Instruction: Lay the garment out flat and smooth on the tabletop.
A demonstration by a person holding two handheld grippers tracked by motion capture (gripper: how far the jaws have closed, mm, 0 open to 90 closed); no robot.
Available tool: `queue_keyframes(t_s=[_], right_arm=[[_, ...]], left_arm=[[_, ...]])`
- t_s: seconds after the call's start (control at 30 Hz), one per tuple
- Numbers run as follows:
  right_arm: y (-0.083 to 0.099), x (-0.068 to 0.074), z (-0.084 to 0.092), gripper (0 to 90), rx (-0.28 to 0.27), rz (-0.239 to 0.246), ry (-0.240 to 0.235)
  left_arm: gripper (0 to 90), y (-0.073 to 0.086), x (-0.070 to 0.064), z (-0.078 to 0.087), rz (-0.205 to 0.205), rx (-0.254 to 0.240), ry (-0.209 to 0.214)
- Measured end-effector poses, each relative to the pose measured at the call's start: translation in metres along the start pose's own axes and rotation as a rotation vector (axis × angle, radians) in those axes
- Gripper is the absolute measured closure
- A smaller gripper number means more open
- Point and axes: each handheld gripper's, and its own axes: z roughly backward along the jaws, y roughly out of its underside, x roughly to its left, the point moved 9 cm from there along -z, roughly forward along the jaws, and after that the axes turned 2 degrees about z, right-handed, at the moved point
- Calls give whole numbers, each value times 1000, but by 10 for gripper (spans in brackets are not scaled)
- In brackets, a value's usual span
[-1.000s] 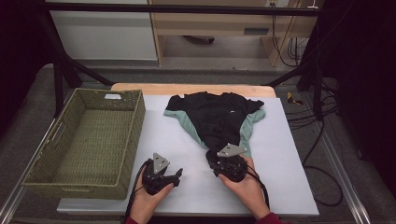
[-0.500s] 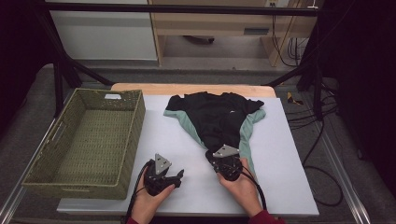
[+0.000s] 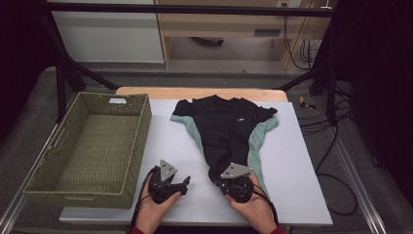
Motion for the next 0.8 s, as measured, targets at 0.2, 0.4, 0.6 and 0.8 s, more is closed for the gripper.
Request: queue_keyframes(t_s=[0.2,0.4,0.6,0.8], right_arm=[[6,-28,21,834,-29,-56,70],[25,-91,39,840,-30,-197,194],[47,-126,33,841,12,-327,239],[46,-120,31,767,-1,-303,208]], left_arm=[[251,-1,0,1,1,-3,1],[252,-2,1,1,1,-6,1],[251,-1,1,1,0,-3,-2],[251,-1,1,0,0,-1,0]])
